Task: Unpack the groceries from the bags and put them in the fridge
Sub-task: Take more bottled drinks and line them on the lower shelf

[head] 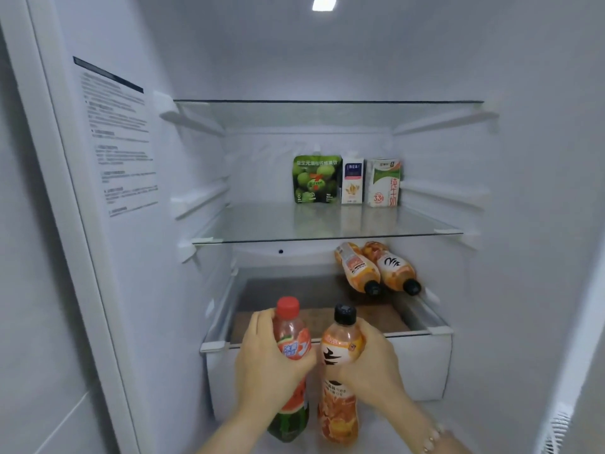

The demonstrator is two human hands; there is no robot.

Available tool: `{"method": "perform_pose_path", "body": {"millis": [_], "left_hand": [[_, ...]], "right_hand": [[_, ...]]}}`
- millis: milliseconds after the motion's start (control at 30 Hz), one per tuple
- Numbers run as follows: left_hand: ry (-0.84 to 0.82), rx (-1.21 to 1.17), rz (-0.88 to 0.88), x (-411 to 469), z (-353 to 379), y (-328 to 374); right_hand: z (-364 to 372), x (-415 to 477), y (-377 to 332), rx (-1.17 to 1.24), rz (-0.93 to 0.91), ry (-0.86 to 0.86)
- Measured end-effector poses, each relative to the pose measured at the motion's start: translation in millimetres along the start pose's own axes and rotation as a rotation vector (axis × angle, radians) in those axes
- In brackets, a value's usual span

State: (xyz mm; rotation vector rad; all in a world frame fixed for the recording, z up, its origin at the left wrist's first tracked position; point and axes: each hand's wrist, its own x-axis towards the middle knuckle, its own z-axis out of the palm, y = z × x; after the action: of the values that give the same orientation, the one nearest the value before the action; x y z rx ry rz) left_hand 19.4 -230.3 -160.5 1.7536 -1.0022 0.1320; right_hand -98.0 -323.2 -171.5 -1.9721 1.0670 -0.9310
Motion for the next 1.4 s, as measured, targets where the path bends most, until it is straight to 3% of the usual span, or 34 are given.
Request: {"method": "perform_pose_path", "body": {"millis": [700, 1033, 1233, 1400], "left_hand": [[0.009, 0.023, -0.07, -15, 15, -30], [0.073, 0.069, -0.097, -19, 21, -34], [0.109, 0.096, -0.079, -29, 21, -39], [0.118, 0.042, -0.14, -32, 20, -39]], "right_hand": [[8, -12, -1, -0.063, -0.105, 0.033], [10, -10, 8, -0.068, -0.119, -0.043], [25, -21, 36, 0.007, -0.054, -0.039], [41, -27, 49, 0.084, 0.104, -0.013]]}}
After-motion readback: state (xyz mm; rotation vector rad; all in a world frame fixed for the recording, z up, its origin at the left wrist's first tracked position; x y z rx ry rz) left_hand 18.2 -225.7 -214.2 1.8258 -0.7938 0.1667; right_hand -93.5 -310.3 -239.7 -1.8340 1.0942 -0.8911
